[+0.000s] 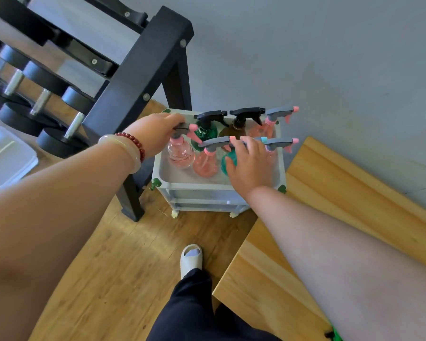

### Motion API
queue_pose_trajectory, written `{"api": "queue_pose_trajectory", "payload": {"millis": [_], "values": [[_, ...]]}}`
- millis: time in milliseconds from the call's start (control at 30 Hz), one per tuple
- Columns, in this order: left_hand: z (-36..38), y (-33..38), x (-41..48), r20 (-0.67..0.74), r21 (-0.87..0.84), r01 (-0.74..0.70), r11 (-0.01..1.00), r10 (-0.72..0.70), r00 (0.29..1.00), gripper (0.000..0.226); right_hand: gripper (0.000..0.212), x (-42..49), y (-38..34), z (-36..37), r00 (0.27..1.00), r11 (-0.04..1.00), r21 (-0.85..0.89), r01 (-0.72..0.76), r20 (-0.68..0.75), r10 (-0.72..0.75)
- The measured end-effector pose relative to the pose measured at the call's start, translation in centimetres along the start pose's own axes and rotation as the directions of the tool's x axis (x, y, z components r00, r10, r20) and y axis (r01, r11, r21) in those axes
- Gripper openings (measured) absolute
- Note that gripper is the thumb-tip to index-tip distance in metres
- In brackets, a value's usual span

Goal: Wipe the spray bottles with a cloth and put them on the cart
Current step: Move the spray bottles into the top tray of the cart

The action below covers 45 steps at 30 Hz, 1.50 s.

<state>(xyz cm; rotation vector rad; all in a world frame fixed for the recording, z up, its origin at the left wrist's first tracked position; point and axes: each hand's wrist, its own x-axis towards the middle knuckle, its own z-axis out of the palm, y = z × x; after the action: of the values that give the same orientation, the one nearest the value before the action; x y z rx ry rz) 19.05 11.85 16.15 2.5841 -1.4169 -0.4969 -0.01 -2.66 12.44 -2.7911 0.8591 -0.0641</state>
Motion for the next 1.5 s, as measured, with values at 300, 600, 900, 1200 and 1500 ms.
{"api": "queue_pose_trajectory", "payload": {"millis": [300, 600, 900, 1200, 1500], "values": [[-0.8, -1.0, 2.3, 0.061, 0.186, -0.130, 0.974, 0.121, 0.991, 0.053, 0.048, 0.4, -1.0, 0.9, 0.998, 0.996, 0.087, 0.023, -0.062, -0.018], [-1.6, -1.9, 2.8, 0.147, 0.329, -0.224, 0.917, 0.184, 0.972, 0.044, 0.058, 1.1, -1.2, 0.8, 0.985, 0.996, -0.023, 0.084, 0.150, -0.080], [0.4, -0.4, 3.6, 0.349, 0.447, -0.333, 0.830, 0.181, 0.920, 0.047, 0.059, 1.1, -1.2, 1.1, 0.983, 0.998, -0.010, 0.059, 0.176, -0.056], [0.4, -0.1, 3.6, 0.353, 0.486, -0.348, 0.802, 0.184, 0.917, 0.045, 0.059, 0.9, -1.2, 1.2, 0.982, 0.998, -0.017, 0.059, 0.178, -0.055], [0.5, 0.6, 2.6, 0.304, 0.499, -0.308, 0.810, 0.169, 0.938, 0.053, 0.061, 0.4, -1.4, 0.7, 0.980, 0.997, -0.047, 0.056, 0.194, -0.046]]}}
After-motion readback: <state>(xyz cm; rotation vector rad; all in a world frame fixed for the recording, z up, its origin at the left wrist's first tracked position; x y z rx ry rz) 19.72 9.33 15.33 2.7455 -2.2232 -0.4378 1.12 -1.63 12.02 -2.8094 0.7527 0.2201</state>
